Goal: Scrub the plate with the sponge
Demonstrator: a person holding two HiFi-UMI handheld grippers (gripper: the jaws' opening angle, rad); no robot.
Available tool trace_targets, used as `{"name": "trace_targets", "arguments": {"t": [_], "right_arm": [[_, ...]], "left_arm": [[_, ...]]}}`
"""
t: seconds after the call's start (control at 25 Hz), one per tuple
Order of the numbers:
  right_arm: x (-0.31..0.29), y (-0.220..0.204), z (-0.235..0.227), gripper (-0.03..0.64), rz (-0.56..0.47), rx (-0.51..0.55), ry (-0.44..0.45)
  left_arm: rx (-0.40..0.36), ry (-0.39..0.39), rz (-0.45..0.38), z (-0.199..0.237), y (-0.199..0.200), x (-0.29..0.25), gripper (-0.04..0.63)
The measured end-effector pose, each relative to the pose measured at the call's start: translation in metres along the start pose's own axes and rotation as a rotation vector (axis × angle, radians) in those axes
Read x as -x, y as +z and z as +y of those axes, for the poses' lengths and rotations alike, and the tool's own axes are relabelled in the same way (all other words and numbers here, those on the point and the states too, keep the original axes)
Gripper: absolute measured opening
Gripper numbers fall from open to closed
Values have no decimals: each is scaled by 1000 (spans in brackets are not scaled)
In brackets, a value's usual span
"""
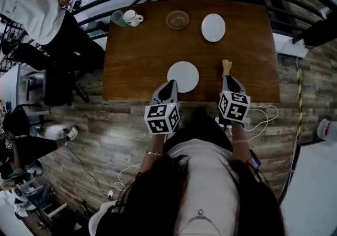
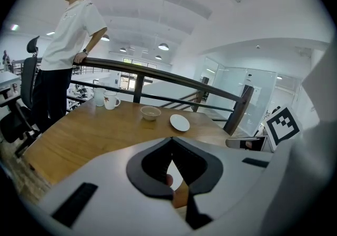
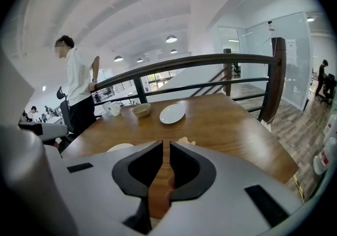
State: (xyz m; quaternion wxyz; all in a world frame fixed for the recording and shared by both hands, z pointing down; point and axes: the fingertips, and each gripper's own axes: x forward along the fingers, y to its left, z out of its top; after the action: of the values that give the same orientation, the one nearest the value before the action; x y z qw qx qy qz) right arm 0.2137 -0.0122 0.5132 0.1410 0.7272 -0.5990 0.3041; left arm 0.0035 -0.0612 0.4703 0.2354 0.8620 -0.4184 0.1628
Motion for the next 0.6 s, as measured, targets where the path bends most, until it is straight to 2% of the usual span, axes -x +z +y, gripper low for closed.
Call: {"name": "trace_targets", "arguments": {"t": [0.16, 0.32, 0.6], "right_arm": [[-11, 0, -7, 41, 23, -4, 6], [-22, 0, -12, 76, 49, -16, 23], [-42, -2, -21, 100, 83, -27, 31]], "left_arm": [[8, 11, 7, -1, 1, -8, 9], [16, 24, 16, 1, 1, -15, 10], [28, 49, 34, 6, -1, -26, 9]]}}
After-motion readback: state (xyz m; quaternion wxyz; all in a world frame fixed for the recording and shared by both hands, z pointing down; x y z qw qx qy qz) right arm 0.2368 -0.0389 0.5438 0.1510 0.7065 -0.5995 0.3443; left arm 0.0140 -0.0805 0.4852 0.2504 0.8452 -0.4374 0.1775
